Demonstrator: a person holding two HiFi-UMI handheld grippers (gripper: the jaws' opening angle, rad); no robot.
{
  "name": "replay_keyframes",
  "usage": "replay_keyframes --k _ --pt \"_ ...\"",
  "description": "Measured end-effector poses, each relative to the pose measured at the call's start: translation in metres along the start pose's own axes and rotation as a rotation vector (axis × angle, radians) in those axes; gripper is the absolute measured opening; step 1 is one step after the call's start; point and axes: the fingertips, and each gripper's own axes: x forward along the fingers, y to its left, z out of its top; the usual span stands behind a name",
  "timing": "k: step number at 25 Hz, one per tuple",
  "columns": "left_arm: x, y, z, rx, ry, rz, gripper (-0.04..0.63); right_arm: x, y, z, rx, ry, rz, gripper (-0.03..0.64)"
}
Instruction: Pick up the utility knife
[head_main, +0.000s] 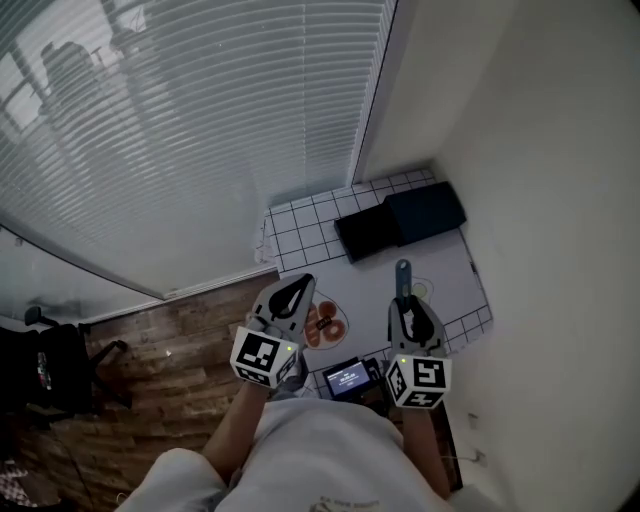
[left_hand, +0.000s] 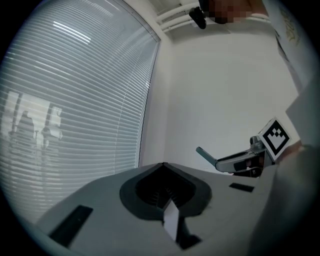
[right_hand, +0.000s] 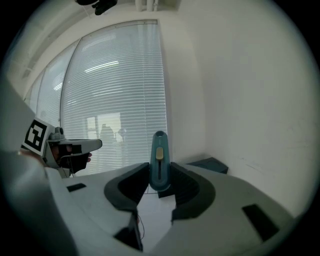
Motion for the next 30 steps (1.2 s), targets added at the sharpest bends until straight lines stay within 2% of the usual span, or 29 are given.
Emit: replay_keyframes --k 6,30 --pt "0.000 0.002 0.013 0.019 -0.031 0.004 0.008 0.007 0.005 0.015 -0.016 -0.035 0.017 0.140" --pt "-0.002 0.009 0.019 0.018 -0.049 0.025 0.008 0.008 0.017 0.028 -0.007 -0.075 0.043 0.140"
